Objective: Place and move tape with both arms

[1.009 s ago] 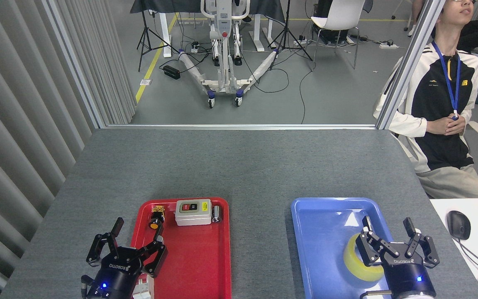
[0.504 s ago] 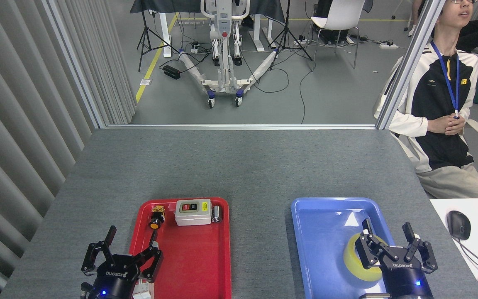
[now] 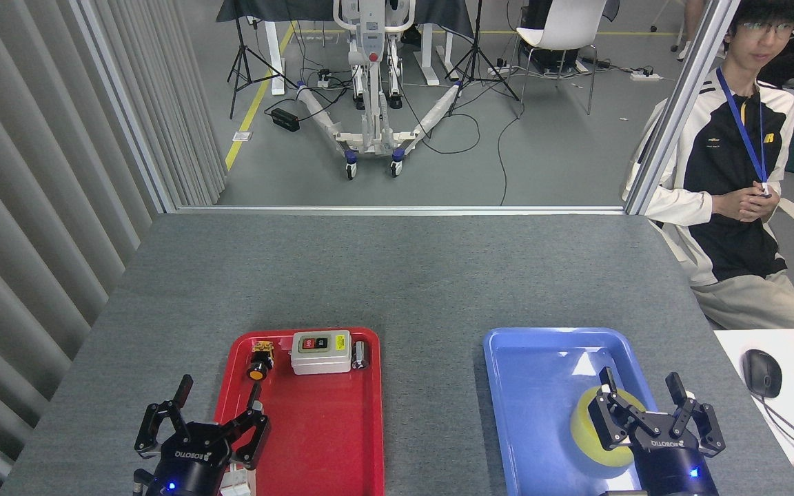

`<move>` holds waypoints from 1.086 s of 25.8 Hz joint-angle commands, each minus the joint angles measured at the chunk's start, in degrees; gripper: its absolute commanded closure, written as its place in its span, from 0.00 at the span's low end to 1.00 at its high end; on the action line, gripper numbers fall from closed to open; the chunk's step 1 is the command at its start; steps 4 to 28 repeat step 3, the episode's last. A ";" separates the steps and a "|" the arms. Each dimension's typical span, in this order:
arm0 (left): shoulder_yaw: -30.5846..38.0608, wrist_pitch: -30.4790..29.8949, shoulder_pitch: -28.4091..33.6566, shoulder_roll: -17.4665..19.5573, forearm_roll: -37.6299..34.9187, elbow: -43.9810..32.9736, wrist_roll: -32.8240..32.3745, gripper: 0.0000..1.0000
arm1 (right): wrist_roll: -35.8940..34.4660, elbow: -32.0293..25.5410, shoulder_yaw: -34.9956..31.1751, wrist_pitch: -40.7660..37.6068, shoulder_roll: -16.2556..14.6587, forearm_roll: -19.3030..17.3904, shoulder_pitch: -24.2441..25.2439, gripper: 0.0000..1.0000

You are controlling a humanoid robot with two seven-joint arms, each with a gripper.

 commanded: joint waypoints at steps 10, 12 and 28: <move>0.01 -0.11 0.09 0.16 0.01 0.00 -0.08 0.00 | -0.52 -0.02 0.12 -0.06 0.17 0.00 0.28 0.01; 0.01 -0.11 0.09 0.16 0.01 0.00 -0.08 0.00 | -0.52 -0.02 0.12 -0.06 0.17 0.00 0.28 0.01; 0.01 -0.11 0.09 0.16 0.01 0.00 -0.08 0.00 | -0.52 -0.02 0.12 -0.06 0.17 0.00 0.28 0.01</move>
